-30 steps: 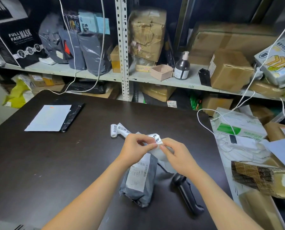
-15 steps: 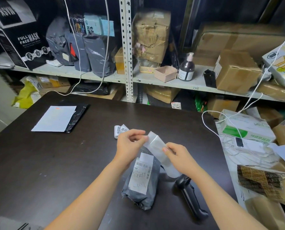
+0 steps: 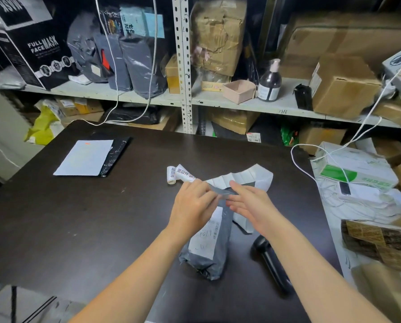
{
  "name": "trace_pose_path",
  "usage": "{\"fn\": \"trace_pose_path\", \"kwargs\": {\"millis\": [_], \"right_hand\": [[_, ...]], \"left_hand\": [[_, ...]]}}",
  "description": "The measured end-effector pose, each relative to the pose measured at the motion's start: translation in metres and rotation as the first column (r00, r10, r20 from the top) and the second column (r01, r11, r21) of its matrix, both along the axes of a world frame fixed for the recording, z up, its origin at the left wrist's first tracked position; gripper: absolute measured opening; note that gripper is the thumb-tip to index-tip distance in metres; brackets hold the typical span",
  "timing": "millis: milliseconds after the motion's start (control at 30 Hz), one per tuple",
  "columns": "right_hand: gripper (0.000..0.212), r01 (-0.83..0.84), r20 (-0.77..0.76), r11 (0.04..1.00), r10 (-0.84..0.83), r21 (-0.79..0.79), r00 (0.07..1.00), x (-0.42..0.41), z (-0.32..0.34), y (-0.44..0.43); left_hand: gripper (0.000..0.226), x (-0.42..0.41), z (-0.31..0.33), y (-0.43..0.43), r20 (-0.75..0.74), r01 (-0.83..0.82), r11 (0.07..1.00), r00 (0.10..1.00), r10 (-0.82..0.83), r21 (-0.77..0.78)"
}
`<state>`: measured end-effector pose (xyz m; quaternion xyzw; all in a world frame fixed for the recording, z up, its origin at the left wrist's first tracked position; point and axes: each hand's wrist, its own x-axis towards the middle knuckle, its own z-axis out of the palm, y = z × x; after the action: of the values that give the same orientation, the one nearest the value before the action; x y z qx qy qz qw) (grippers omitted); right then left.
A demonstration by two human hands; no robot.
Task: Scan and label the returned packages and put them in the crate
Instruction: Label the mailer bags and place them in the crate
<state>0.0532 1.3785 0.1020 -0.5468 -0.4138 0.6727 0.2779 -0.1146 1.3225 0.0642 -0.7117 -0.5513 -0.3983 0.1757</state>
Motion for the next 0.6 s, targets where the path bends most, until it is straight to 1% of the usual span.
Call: {"fn": "trace_pose_path", "kwargs": {"millis": [67,133,167,200,233,267,300,333,367,400,433,467,500,567,600], "right_hand": [[0.034,0.037,-0.034,0.999,-0.035,0.039,0.999,-0.005,0.002,-0.005],[0.038,0.049,0.024,0.996,-0.051,0.077,0.998,-0.005,-0.001,-0.012],[0.039,0.039,0.050,0.994,-0.044,0.101,0.998,-0.004,-0.004,-0.015],[0.039,0.015,0.076,0.991,-0.026,0.134,0.997,-0.003,-0.005,-0.018],[0.038,-0.016,0.113,0.984,-0.004,0.175,0.994,-0.002,-0.008,-0.022],[0.036,-0.040,0.146,0.976,0.009,0.213,0.989,-0.002,-0.009,-0.025],[0.035,-0.054,0.161,0.968,0.014,0.243,0.987,0.000,-0.011,-0.028],[0.035,-0.059,0.155,0.964,0.018,0.260,0.988,0.001,-0.013,-0.032],[0.035,-0.062,0.137,0.962,0.026,0.266,0.990,0.002,-0.015,-0.036],[0.035,-0.066,0.124,0.961,0.034,0.267,0.992,0.003,-0.018,-0.040],[0.035,-0.070,0.122,0.962,0.038,0.265,0.992,0.004,-0.021,-0.044],[0.034,-0.068,0.129,0.964,0.035,0.257,0.991,0.004,-0.024,-0.048],[0.034,-0.062,0.142,0.967,0.028,0.245,0.990,0.004,-0.027,-0.052],[0.032,-0.050,0.195,0.976,0.008,0.210,0.981,0.002,-0.037,-0.060],[0.031,-0.042,0.230,0.981,-0.003,0.192,0.973,0.000,-0.042,-0.064]], "left_hand": [[0.028,-0.003,-0.008,-0.005,-0.069,0.065,0.997,0.996,-0.062,0.035],[0.029,-0.009,-0.013,-0.012,-0.095,0.083,0.996,0.992,-0.081,0.022],[0.030,-0.012,-0.014,-0.017,-0.095,0.086,0.996,0.992,-0.087,-0.012],[0.033,-0.015,-0.015,-0.022,-0.059,0.079,0.993,0.995,-0.084,-0.084],[0.041,-0.016,-0.015,-0.028,0.047,0.071,0.977,0.997,-0.063,-0.202],[0.050,-0.016,-0.013,-0.034,0.239,0.097,0.926,0.971,-0.008,-0.364],[0.057,-0.014,-0.009,-0.040,0.478,0.195,0.837,0.874,0.088,-0.511],[0.058,-0.011,-0.007,-0.044,0.687,0.346,0.744,0.697,0.205,-0.572],[0.056,-0.010,-0.007,-0.046,0.814,0.469,0.695,0.495,0.305,-0.545],[0.051,-0.009,-0.010,-0.045,0.862,0.519,0.690,0.359,0.359,-0.504],[0.045,-0.009,-0.012,-0.046,0.878,0.528,0.701,0.285,0.385,-0.479],[0.037,-0.009,-0.013,-0.047,0.879,0.516,0.712,0.261,0.398,-0.476],[0.031,-0.009,-0.014,-0.048,0.873,0.497,0.718,0.262,0.412,-0.488],[0.023,-0.008,-0.021,-0.050,0.845,0.456,0.712,0.305,0.439,-0.534],[0.022,-0.007,-0.025,-0.052,0.827,0.435,0.705,0.343,0.446,-0.560]]}}
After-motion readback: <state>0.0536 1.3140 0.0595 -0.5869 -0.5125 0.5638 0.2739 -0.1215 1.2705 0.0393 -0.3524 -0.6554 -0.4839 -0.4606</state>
